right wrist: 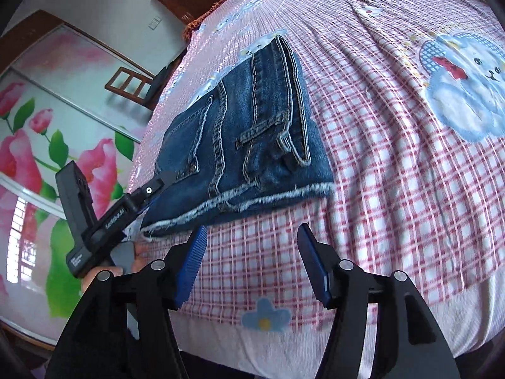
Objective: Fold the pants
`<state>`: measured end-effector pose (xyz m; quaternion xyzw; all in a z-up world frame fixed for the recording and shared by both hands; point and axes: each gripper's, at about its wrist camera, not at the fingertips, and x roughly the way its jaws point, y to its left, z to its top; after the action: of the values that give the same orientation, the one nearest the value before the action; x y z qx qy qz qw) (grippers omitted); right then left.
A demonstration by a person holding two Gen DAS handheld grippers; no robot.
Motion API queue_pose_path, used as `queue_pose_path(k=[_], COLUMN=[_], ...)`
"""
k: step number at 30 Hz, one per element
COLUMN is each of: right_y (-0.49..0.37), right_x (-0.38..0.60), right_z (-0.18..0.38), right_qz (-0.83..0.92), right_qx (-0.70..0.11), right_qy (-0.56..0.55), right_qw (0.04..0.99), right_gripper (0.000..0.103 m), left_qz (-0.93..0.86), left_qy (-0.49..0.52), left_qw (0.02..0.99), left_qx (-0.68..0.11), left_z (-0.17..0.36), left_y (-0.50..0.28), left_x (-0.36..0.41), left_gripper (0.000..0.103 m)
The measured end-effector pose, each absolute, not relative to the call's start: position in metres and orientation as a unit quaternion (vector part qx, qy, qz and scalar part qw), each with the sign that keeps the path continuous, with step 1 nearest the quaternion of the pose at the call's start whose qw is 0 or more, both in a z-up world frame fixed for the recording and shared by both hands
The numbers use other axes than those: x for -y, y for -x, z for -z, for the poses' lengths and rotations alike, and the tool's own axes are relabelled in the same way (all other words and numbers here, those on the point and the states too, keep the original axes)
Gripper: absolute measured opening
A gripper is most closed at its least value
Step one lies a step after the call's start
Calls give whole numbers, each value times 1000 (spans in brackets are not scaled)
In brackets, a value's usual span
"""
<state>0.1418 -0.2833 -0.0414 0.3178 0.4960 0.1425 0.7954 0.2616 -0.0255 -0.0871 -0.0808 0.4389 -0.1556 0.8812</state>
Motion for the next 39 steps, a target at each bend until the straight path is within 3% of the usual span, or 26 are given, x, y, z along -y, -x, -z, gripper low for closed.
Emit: queue_pose_path(k=[18,20,28,36,39], right_y=[-54,-48,-38,-35,-33], right_x=[292,294,281,269,265], right_z=[25,20,4,-2,-10], right_qz=[-168,-166,-153,-142,-122], right_qx=[-472,-467,-439,-429,-402], right_qy=[-297,-291,-234,-203,-179], right_qw=[813,819,854,869,889], right_gripper=[59,66,67,67,75], left_qz=[68,65,31,15,11], left_qy=[23,22,-30,-27,-31], left_qw=[904,907,939,938,938], left_qx=[-421,-415,-340,-345,-344], left_z=[52,47,32,37,41], left_y=[-162,-154,-114,-105,-104], left_x=[9,8,11,7,6], left_gripper=[98,98,99,100,100])
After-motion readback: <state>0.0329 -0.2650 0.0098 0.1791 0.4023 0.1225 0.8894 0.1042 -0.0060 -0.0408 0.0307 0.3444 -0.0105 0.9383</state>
